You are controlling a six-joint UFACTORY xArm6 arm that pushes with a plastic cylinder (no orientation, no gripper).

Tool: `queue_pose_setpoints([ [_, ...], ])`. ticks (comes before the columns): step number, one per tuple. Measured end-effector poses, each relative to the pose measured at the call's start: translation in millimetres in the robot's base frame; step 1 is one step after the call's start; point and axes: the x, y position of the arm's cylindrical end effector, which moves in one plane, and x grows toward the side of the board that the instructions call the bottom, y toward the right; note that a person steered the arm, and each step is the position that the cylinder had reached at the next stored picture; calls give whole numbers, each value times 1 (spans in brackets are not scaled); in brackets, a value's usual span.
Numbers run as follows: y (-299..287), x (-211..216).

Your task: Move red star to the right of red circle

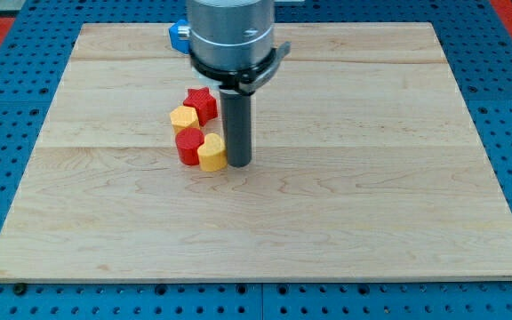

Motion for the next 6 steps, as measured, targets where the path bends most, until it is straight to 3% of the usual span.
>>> queue_pose_setpoints([
  [1, 17, 28],
  [2, -32, 28],
  [3, -79, 6],
  [4, -84, -25],
  [5, -76, -36],
  [6, -133, -30],
])
